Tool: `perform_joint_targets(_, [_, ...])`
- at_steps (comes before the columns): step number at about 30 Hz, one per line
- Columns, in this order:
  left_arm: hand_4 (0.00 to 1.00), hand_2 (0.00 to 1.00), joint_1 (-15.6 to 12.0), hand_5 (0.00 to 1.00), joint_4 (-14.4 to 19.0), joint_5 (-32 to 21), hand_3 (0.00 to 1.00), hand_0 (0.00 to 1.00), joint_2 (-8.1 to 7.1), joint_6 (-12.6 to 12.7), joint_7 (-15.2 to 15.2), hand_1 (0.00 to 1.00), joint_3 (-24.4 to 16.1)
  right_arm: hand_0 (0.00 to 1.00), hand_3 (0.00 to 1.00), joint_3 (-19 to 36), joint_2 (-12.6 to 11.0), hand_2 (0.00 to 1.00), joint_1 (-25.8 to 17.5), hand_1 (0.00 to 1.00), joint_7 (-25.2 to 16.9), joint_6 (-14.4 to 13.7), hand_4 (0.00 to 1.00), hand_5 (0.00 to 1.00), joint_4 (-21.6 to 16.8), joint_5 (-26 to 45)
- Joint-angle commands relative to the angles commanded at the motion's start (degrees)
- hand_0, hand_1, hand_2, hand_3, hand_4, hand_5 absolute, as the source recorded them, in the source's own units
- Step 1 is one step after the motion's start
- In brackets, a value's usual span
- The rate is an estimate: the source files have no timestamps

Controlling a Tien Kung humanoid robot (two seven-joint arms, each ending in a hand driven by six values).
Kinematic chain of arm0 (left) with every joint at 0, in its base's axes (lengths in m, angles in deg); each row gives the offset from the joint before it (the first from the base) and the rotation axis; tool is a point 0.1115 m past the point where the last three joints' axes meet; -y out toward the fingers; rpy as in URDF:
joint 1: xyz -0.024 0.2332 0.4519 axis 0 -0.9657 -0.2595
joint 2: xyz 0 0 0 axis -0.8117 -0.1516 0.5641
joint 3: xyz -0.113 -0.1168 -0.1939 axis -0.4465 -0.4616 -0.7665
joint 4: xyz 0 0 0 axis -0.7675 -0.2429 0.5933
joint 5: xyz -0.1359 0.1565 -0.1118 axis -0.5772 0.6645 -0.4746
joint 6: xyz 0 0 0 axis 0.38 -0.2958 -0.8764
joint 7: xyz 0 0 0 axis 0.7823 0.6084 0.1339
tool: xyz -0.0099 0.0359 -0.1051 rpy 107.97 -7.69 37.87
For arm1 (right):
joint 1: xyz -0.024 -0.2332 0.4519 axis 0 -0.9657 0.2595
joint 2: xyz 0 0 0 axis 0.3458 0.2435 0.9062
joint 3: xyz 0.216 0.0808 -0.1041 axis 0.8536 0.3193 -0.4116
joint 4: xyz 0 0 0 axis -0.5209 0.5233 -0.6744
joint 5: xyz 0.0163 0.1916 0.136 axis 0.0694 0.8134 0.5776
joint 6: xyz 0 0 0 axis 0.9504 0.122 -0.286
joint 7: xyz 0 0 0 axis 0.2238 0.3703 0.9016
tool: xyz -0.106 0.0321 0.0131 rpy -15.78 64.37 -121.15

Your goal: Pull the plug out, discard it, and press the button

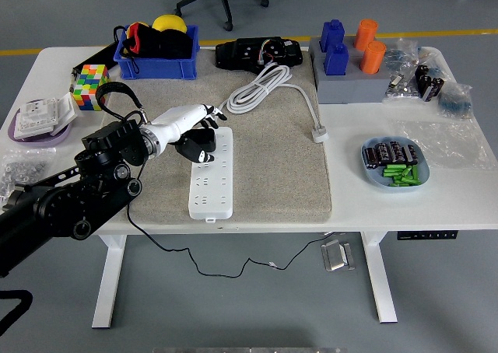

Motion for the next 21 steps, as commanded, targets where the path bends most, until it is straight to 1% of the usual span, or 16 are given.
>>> perform_joint_targets(8, [0.894, 0.588, 0.8, 0.002, -3.1, 0.3, 0.718, 0.711, 0.68, 1.1, -0.8, 0.602, -0.4, 0.767, 0.713, -0.4, -0.2, 0.724, 0.2, 0.729, 0.0, 0.0, 0.883, 0.658, 0.0, 0.1])
perform_joint_targets(18, [0.892, 0.591, 1.6, 0.002, -6.7, 0.0, 0.718, 0.711, 1.17, 1.7, -0.6, 0.603, 1.2, 0.767, 0.713, -0.8, -0.3, 0.724, 0.2, 0.729, 0.0, 0.0, 0.883, 0.658, 0.0, 0.2])
perform_joint_targets(19, [0.87, 0.574, 1.6, 0.002, -6.8, -0.1, 0.686, 0.7, 1.17, 1.7, -0.6, 0.592, 1.3, 0.767, 0.713, -0.9, -0.4, 0.724, 0.2, 0.729, 0.0, 0.0, 0.883, 0.658, 0.0, 0.2])
perform_joint_targets(21, [0.87, 0.574, 1.5, 0.002, -7.0, -0.2, 0.686, 0.7, 1.18, 1.8, -0.6, 0.592, 1.4, 0.767, 0.713, -0.9, -0.4, 0.724, 0.2, 0.729, 0.0, 0.0, 0.883, 0.658, 0.0, 0.2])
